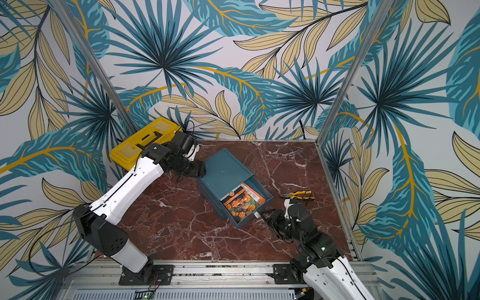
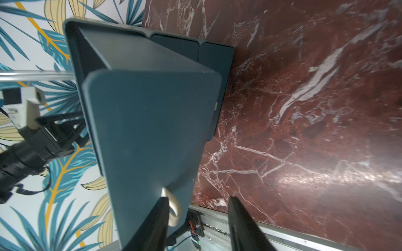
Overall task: Take the seed bags out of the drawer
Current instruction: Open the drawer in the storage box, then pick up the seed packet from the drawer.
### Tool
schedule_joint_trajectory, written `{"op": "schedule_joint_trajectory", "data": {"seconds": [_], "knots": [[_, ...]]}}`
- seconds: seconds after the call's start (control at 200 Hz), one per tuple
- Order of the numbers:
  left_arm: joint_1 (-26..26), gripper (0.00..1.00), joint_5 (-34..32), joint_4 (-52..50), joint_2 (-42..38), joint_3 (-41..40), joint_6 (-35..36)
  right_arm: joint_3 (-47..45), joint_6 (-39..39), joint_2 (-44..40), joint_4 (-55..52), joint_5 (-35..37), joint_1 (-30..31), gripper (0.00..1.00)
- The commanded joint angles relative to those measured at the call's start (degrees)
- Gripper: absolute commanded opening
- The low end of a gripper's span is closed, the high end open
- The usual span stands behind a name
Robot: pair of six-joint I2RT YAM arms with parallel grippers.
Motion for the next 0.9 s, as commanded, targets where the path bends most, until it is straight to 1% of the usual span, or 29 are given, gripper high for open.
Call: {"op": "schedule_joint_trajectory", "data": {"seconds": [0.0, 0.135, 0.285, 0.436, 0.636, 0.766, 0.826, 0.896], "knots": [[0.15, 0.76, -1.53, -0.80, 1.76, 2.47, -0.35, 3.43, -4.92, -0.13, -10.48, 3.99, 0.20, 0.52], [0.15, 0.77, -2.24, -0.37, 1.92, 3.03, -0.70, 7.06, -7.87, 0.46, -16.37, 7.15, 0.24, 0.55], [0.15, 0.78, -2.78, -0.57, 2.32, 4.99, -0.88, 13.30, -12.13, 3.13, -23.51, 13.37, 0.19, 0.56], [0.32, 0.82, -3.37, -2.03, 2.75, 9.67, -0.55, 22.19, -17.76, 7.51, -27.92, 21.76, 0.19, 0.68], [1.44, 0.85, -3.37, -5.57, 3.60, 17.72, -0.65, 32.29, -27.26, 14.19, -27.86, 29.99, 0.18, 0.78], [2.22, 0.84, -2.27, -7.83, 3.09, 21.79, -1.75, 38.96, -34.84, 19.96, -26.79, 30.97, 0.23, 0.83], [2.63, 0.84, -1.36, -9.05, 2.50, 22.65, -3.16, 43.08, -38.76, 23.76, -26.54, 29.34, 0.21, 0.83], [2.71, 0.83, 0.25, -9.51, 0.78, 21.71, -4.94, 47.86, -42.95, 28.46, -26.43, 26.14, 0.19, 0.83]]}}
